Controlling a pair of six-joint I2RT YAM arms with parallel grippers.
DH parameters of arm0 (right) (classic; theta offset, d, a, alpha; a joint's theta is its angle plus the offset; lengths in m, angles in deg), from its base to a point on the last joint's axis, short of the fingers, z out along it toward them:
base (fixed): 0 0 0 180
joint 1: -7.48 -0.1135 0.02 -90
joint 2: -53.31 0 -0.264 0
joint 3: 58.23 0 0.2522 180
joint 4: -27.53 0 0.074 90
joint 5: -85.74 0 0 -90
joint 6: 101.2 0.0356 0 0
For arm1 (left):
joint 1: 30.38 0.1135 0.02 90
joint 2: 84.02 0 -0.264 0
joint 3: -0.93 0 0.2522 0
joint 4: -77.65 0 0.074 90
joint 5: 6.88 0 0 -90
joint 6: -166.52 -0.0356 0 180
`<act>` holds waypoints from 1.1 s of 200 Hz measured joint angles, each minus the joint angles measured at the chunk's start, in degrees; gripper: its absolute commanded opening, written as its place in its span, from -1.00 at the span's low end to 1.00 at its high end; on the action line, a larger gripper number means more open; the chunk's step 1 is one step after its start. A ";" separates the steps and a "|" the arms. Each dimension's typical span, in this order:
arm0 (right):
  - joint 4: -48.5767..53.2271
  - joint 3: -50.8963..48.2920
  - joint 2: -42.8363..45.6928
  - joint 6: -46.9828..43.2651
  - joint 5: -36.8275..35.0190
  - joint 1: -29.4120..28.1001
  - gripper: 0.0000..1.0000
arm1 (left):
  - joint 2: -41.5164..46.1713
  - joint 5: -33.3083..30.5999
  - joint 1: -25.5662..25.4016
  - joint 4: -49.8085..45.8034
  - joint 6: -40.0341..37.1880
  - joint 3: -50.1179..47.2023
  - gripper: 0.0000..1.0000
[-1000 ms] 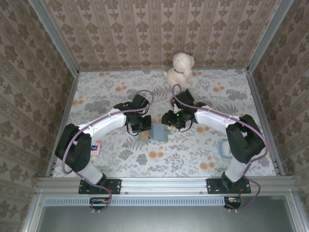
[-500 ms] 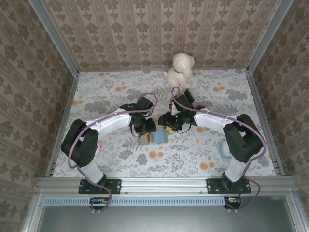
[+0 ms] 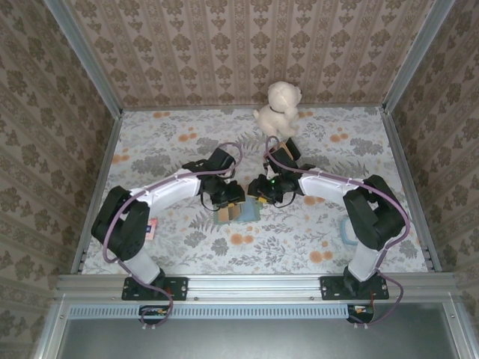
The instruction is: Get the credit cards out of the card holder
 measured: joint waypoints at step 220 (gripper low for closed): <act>13.35 10.86 -8.35 -5.73 -9.94 -7.78 -0.43 | -3.54 11.37 7.85 18.01 3.87 -11.45 -0.55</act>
